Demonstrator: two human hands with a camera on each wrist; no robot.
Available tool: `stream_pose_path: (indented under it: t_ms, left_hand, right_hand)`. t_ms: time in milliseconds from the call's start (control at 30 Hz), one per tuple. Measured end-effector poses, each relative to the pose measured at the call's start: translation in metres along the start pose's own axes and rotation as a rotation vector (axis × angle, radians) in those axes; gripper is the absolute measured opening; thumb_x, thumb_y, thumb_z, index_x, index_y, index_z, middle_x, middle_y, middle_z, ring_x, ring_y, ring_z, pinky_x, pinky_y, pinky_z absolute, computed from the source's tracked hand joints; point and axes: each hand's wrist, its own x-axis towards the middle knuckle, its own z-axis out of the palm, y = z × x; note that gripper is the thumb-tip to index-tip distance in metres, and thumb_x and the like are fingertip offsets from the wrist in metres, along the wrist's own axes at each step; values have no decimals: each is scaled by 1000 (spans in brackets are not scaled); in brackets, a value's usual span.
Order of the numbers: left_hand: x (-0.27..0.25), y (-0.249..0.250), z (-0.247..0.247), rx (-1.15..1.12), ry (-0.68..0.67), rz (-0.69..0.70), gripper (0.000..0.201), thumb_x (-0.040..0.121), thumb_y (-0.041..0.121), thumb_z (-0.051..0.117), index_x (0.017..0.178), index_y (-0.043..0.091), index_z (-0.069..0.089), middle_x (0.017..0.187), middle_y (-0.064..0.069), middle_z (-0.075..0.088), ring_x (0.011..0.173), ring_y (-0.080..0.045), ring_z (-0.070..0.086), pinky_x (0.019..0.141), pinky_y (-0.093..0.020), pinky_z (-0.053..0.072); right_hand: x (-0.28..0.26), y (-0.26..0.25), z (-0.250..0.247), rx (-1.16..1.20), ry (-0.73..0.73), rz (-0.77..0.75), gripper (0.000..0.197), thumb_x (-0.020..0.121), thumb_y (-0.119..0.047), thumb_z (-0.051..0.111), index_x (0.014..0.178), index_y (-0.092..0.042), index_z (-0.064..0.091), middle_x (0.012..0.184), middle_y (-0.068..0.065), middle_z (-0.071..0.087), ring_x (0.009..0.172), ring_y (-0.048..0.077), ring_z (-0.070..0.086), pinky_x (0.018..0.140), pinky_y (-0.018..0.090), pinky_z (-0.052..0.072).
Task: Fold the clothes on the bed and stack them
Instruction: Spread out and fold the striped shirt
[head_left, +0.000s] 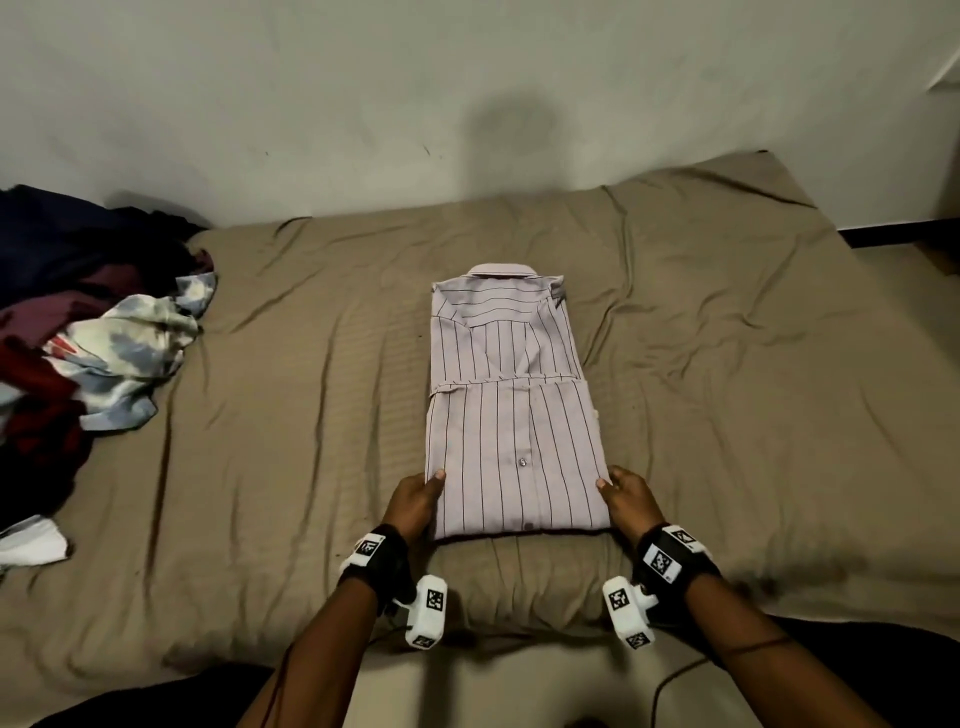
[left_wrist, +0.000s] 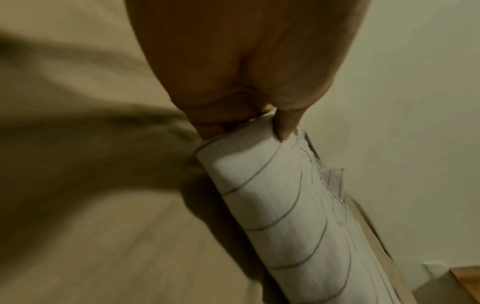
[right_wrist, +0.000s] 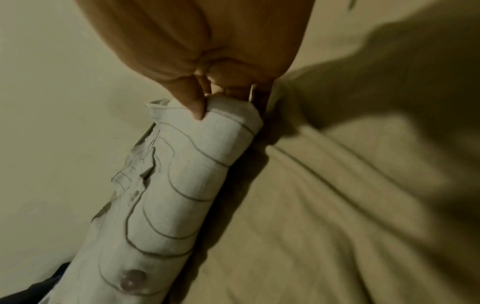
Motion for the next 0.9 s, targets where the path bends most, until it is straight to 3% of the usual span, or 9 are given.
stream_pose_path:
  t_ms: [67,133,200,267,333,433,633,767,900]
  left_hand:
    - [3,-12,-4,87,-16,14,31,98,43,58,96,16,74,97,6,76,103,-20,71,98,-39,54]
    - [-13,-10,-2,122,11,36,42,93,51,57,84,14,73,84,6,77,88,-16,72,84,-37,55]
    - [-34,-12,2,137,38,21,47,102,42,57,64,14,61,56,11,65,61,-10,59,64,-33,45]
    - [-48,-28,4,204,89,-27,56,104,40,55,54,15,48,46,6,49,53,-15,44,59,-33,34]
    - [-59,-52,8,217,92,-90,61,103,46,51,59,5,59,57,-5,59,59,-20,53,63,-37,41]
    - [-69,-79,12,194,67,-179,69,98,62,47,88,0,76,88,-12,77,86,-27,71,85,-39,55]
    - [-67,-92,9,103,64,-115,68,75,78,64,90,14,80,87,1,79,91,-18,74,89,-42,58]
    - [-78,-93,3,-46,-29,-83,66,64,57,84,108,8,76,102,-4,79,100,-21,75,94,-43,57]
    - [-81,-101,-11,-58,-72,-134,59,74,41,90,95,-10,67,86,-14,71,78,-25,65,70,-34,51]
  right_hand:
    - [-2,1,2,-12,19,57,15,96,-13,55,93,-13,69,99,10,75,100,33,69,94,46,54]
    - [-13,-5,0,-32,59,109,22,99,-4,52,87,-12,68,97,15,74,100,39,68,90,42,51]
    - [-37,-11,-2,-127,130,128,15,98,-2,53,96,-7,67,101,20,72,100,40,66,83,38,48]
    - [-65,-9,-1,-240,224,115,20,95,0,53,113,-3,62,106,23,70,101,42,64,81,38,46]
    - [-89,2,0,-289,248,95,30,93,4,51,120,-4,57,106,22,71,101,42,66,81,40,48]
    - [-103,19,0,-348,196,118,31,93,2,48,122,-5,54,107,23,71,102,42,66,83,41,50]
    - [-94,17,-1,-163,170,94,28,93,-20,69,118,-10,61,111,10,72,101,29,66,85,33,50]
    - [-101,16,-8,-41,95,141,41,88,-21,77,123,-13,58,106,7,69,96,23,65,81,27,46]
    - [-111,25,-18,-30,129,148,46,79,-19,85,115,-22,56,81,2,65,77,20,64,68,28,48]
